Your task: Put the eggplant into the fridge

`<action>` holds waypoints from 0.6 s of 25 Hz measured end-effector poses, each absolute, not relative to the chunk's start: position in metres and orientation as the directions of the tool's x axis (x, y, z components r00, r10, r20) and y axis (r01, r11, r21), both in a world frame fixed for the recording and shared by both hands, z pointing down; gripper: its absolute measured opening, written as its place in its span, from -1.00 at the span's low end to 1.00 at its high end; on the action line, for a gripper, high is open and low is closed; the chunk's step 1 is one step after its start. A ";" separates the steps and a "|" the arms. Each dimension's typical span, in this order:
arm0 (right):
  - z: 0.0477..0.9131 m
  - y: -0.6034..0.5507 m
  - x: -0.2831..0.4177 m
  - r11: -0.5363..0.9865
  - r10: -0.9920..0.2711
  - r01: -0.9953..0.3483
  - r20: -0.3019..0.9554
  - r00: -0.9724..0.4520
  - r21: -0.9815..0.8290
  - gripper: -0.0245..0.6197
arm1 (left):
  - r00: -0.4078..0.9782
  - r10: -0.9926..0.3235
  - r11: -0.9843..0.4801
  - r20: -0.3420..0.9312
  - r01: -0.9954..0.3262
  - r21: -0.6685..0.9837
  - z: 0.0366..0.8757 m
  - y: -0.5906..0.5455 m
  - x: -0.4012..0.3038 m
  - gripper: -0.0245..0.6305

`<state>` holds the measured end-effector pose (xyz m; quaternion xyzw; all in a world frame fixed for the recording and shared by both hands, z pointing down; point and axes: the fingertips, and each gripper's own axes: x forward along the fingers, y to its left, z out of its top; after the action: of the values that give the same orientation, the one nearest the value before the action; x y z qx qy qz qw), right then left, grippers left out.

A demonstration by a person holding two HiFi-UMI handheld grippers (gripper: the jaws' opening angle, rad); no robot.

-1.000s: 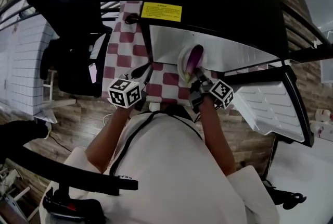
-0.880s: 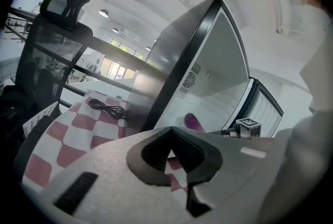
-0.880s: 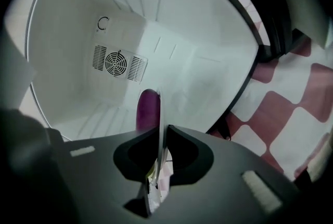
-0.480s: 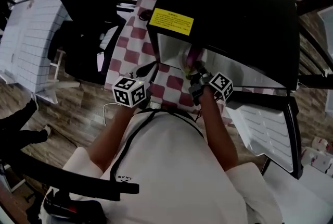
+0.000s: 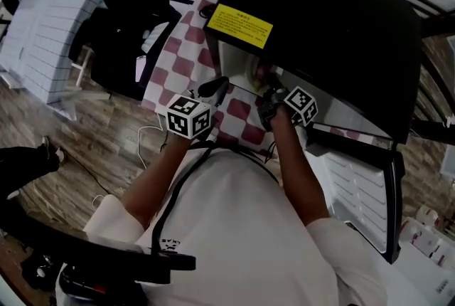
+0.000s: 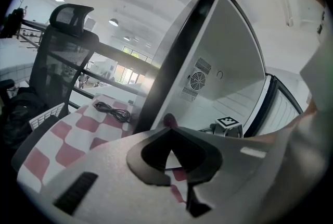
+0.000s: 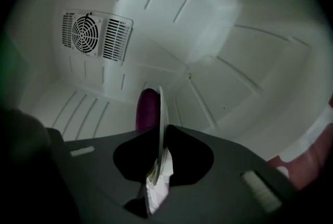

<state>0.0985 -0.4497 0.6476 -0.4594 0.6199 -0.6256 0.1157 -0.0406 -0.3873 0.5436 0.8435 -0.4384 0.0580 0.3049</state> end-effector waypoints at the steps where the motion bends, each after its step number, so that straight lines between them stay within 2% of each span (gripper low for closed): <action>1: 0.650 -0.450 0.098 -0.205 -0.710 -0.432 0.437 -0.552 -0.878 -0.80 | 0.609 -0.703 -0.431 0.367 -0.776 0.462 0.544 -0.388 -0.039 -0.92; 15: 0.666 -0.455 0.083 -0.219 -0.689 -0.473 0.478 -0.545 -0.854 -0.80 | 0.620 -0.697 -0.456 0.360 -0.772 0.443 0.551 -0.384 -0.031 -0.92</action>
<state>0.0828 -0.4550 0.6656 -0.4692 0.6189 -0.6239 0.0865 -0.0310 -0.3839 0.5505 0.8510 -0.4315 0.0633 0.2925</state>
